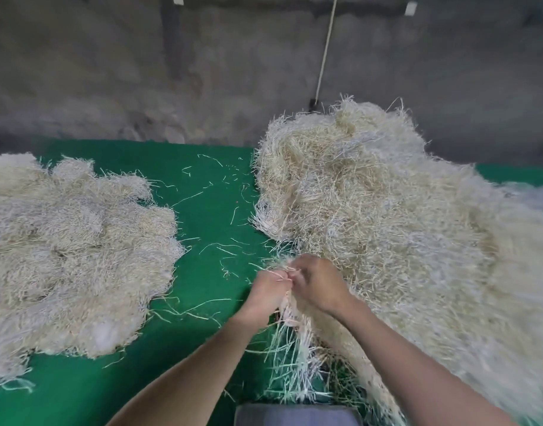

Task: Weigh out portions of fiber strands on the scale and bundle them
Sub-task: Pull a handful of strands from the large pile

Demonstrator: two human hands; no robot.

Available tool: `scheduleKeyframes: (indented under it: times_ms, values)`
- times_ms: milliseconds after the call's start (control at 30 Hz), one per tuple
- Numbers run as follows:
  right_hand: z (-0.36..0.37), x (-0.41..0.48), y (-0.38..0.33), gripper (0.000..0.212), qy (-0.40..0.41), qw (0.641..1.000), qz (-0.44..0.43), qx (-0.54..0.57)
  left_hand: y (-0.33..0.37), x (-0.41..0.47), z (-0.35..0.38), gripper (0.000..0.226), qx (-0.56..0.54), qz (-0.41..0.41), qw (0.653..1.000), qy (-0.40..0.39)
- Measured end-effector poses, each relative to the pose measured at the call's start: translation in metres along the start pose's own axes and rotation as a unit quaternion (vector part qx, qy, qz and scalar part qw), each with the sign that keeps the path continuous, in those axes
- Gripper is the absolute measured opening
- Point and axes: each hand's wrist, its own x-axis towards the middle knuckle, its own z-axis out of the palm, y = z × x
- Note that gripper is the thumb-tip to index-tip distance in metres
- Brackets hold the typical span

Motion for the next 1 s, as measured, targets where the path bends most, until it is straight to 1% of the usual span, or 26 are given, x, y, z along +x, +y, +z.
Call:
scheduleKeyframes:
  times_ms: [67, 100, 133, 167, 200, 233, 267, 300, 333, 367, 400, 433, 467, 500, 567, 600, 633, 667, 700, 733, 767, 800, 833, 900, 967, 1000]
  values:
    - [-0.019, -0.016, 0.027, 0.032, -0.014, 0.997, 0.052, -0.047, 0.016, -0.004, 0.01, 0.019, 0.0, 0.042, 0.998, 0.038]
    - [-0.027, -0.024, 0.037, 0.034, -0.019, 0.996, 0.074, -0.045, 0.024, -0.004, 0.017, 0.02, 0.014, 0.071, 0.995, 0.069]
    - [-0.034, -0.031, 0.044, 0.03, -0.014, 0.996, 0.087, -0.022, 0.03, -0.003, 0.026, 0.021, 0.037, 0.11, 0.988, 0.1]
    - [-0.041, -0.037, 0.048, 0.022, 0.013, 0.996, 0.084, 0.015, 0.036, -0.001, 0.036, 0.02, 0.063, 0.153, 0.976, 0.139]
    - [-0.048, -0.042, 0.049, 0.016, 0.065, 0.994, 0.066, 0.051, 0.044, -0.001, 0.045, 0.019, 0.094, 0.195, 0.96, 0.177]
    - [-0.055, -0.046, 0.051, 0.022, 0.136, 0.988, 0.038, 0.063, 0.049, 0.001, 0.053, 0.019, 0.16, 0.227, 0.94, 0.2]
    - [-0.064, -0.046, 0.056, 0.035, 0.193, 0.98, 0.012, 0.039, 0.05, 0.004, 0.061, 0.025, 0.248, 0.232, 0.92, 0.193]
    - [-0.072, -0.045, 0.062, 0.053, 0.22, 0.976, 0.006, -0.013, 0.047, 0.008, 0.067, 0.033, 0.332, 0.21, 0.908, 0.148]
    - [-0.08, -0.043, 0.071, 0.074, 0.206, 0.976, 0.024, -0.071, 0.042, 0.011, 0.072, 0.038, 0.389, 0.158, 0.904, 0.082]
    - [-0.086, -0.041, 0.082, 0.094, 0.158, 0.979, 0.069, -0.109, 0.036, 0.012, 0.077, 0.042, 0.42, 0.097, 0.902, 0.018]
    - [-0.088, -0.04, 0.095, 0.108, 0.099, 0.98, 0.124, -0.123, 0.031, 0.012, 0.079, 0.045, 0.429, 0.051, 0.901, -0.02]
    - [-0.086, -0.041, 0.107, 0.116, 0.045, 0.976, 0.178, -0.119, 0.027, 0.012, 0.081, 0.047, 0.424, 0.028, 0.905, -0.03]
    - [-0.079, -0.043, 0.119, 0.119, 0.004, 0.97, 0.22, -0.102, 0.025, 0.01, 0.082, 0.051, 0.419, 0.022, 0.907, -0.019]
    - [-0.07, -0.045, 0.129, 0.117, -0.025, 0.965, 0.248, -0.078, 0.028, 0.009, 0.082, 0.057, 0.42, 0.03, 0.907, 0.009]
    - [-0.052, -0.051, 0.144, 0.103, -0.051, 0.961, 0.267, -0.04, 0.042, 0.005, 0.079, 0.071, 0.424, 0.077, 0.896, 0.104]
    - [-0.048, -0.053, 0.148, 0.091, -0.03, 0.963, 0.266, -0.016, 0.053, 0.002, 0.078, 0.078, 0.411, 0.114, 0.891, 0.154]
    - [-0.049, -0.053, 0.15, 0.08, 0.013, 0.964, 0.265, 0.019, 0.064, -0.001, 0.076, 0.085, 0.382, 0.156, 0.891, 0.189]
    - [-0.057, -0.049, 0.15, 0.072, 0.068, 0.96, 0.261, 0.08, 0.075, -0.004, 0.076, 0.09, 0.338, 0.194, 0.899, 0.198]
    - [-0.072, -0.043, 0.146, 0.068, 0.116, 0.945, 0.258, 0.166, 0.086, -0.006, 0.077, 0.094, 0.281, 0.221, 0.917, 0.177]
    - [-0.089, -0.035, 0.141, 0.07, 0.156, 0.918, 0.25, 0.266, 0.096, -0.008, 0.08, 0.099, 0.221, 0.233, 0.938, 0.132]
    - [-0.109, -0.027, 0.135, 0.076, 0.175, 0.888, 0.237, 0.352, 0.103, -0.01, 0.085, 0.105, 0.16, 0.231, 0.957, 0.078]
    - [-0.128, -0.02, 0.129, 0.082, 0.172, 0.867, 0.225, 0.411, 0.109, -0.012, 0.092, 0.109, 0.102, 0.218, 0.97, 0.026]
    - [-0.145, -0.016, 0.121, 0.087, 0.154, 0.853, 0.211, 0.451, 0.114, -0.013, 0.099, 0.112, 0.044, 0.199, 0.979, -0.013]
    - [-0.167, -0.01, 0.105, 0.093, 0.115, 0.823, 0.185, 0.525, 0.121, -0.01, 0.109, 0.113, -0.063, 0.148, 0.985, -0.055]
    - [-0.18, -0.01, 0.095, 0.085, 0.078, 0.788, 0.179, 0.584, 0.119, -0.002, 0.115, 0.108, -0.128, 0.107, 0.983, -0.08]
    - [-0.184, -0.011, 0.092, 0.074, 0.068, 0.776, 0.178, 0.602, 0.119, 0.001, 0.117, 0.106, -0.164, 0.078, 0.98, -0.078]
